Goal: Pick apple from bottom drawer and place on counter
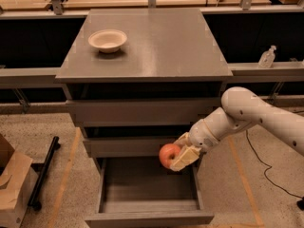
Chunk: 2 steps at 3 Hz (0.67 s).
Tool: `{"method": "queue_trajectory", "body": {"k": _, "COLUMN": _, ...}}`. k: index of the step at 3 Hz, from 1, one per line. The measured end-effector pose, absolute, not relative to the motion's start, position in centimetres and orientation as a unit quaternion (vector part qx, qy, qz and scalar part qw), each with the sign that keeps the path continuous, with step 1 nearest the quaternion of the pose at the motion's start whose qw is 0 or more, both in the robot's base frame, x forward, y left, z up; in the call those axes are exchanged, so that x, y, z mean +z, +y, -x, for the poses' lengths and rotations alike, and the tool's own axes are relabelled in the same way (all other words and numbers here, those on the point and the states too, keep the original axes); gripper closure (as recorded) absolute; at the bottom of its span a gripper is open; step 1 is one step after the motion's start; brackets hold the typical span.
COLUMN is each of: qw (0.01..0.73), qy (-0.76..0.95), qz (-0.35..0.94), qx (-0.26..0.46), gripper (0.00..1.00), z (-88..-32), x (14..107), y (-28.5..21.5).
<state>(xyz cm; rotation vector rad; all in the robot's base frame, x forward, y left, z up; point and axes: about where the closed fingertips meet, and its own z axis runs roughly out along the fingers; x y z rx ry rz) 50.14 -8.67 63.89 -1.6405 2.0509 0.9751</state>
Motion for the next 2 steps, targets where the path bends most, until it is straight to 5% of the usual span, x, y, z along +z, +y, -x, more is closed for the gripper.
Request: {"method": "queue_trajectory", "body": {"k": 2, "qw": 0.179, "qy": 0.733, "qz": 0.585, "qx": 0.296, "gripper": 1.0, "z": -51.9, "x": 68.2, "y": -10.0}}
